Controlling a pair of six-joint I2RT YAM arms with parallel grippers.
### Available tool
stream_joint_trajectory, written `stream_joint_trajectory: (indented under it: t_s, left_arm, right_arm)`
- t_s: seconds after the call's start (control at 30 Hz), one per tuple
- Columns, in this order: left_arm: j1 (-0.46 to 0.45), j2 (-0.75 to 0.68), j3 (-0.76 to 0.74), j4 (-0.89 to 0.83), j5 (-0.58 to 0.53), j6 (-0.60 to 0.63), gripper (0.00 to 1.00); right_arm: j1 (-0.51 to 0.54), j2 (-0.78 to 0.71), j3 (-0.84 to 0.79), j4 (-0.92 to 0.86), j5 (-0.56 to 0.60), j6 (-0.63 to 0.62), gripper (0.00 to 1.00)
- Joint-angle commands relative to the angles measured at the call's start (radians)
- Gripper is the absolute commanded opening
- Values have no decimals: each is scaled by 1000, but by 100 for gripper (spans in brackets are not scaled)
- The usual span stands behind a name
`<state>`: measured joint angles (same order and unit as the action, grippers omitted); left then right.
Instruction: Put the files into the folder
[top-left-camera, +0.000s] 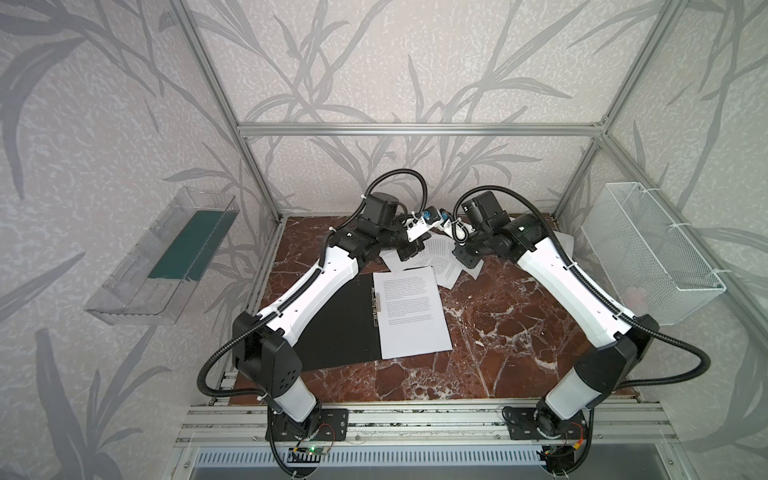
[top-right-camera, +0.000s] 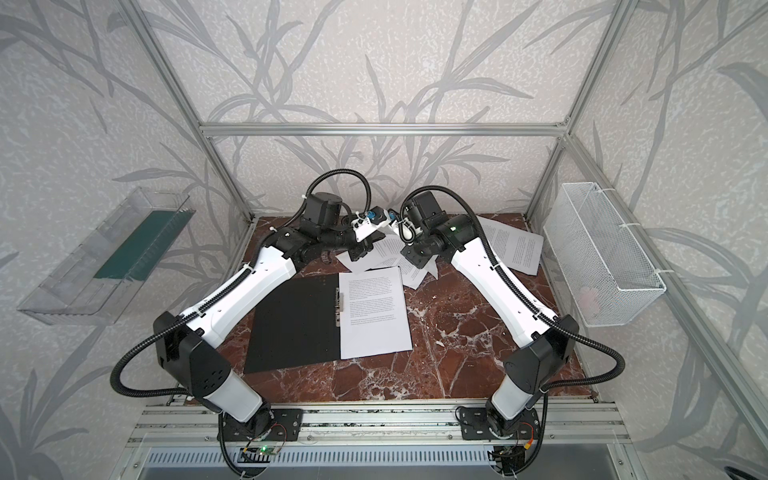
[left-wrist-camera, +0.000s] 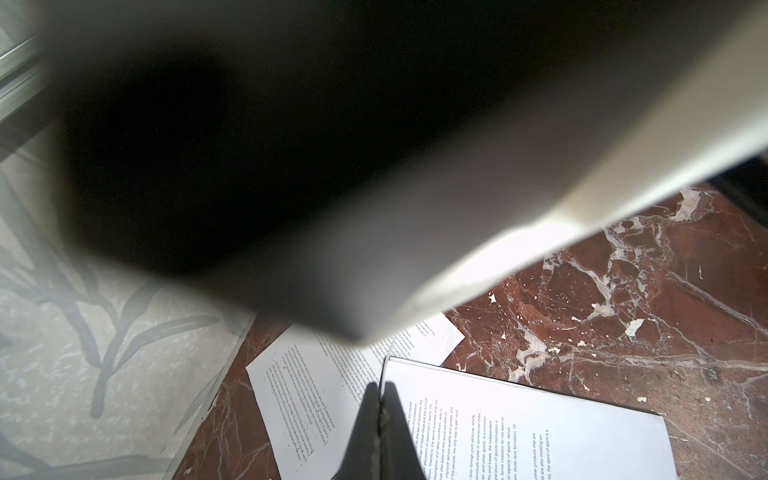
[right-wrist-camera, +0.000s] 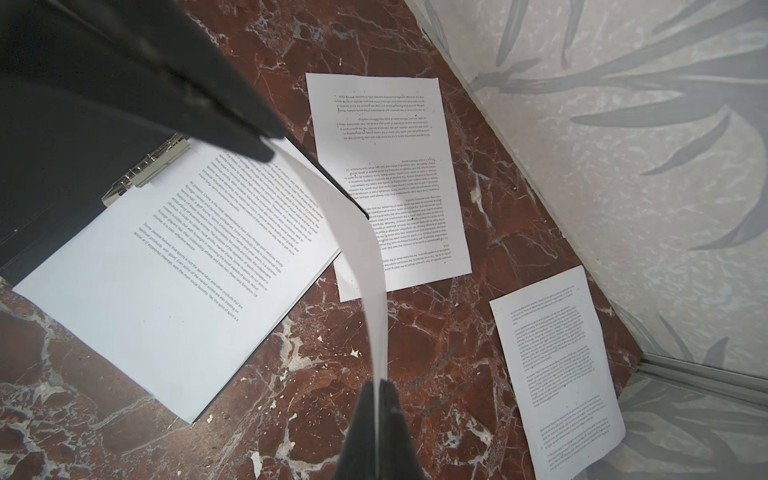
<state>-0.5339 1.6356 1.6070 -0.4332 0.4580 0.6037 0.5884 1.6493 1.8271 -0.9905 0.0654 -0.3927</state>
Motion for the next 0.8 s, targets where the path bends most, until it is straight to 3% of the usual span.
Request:
stream_joint_trajectory:
  t_s: [0.0,0.03,0.07,0.13,0.17,0.23,0.37,0.47,0.6,0.77]
  left_arm:
    - [3,57,-41,-93,-57,-10,0]
    - [3,54,-36,-91,-53,-24,0]
    - [2,52,-29,-91,-44,-36,0]
    - [2,46,-10,-80,-23,-99,0]
    - [2,40,-6,-70,-4,-138,0]
    - [0,17,-30,-11,23,-239,0]
    - [-3,-63,-163,183,23,-469,0]
    - [-2,-156,-293,352,4,-662,0]
    - [-1,-311,-454,429,-112,-925,0]
    - [41,-533,-670,361,-343,-1158,0]
  right_arm:
    - [22,-97,21,136,-113,-26,3]
    - [23,-97,21,139,-113,-21,7]
    - [22,-98,20,145,-105,-10,17]
    - [18,-112,-10,198,-55,30,56]
    - [14,-124,-29,228,-38,44,65]
    - [-11,-150,-64,289,-9,115,100]
    - [-81,-230,-124,382,55,364,99]
    - [-159,-302,-183,425,-47,527,99]
    - [-182,-376,-301,511,-143,593,99]
    - [-179,-362,-373,533,-227,699,99]
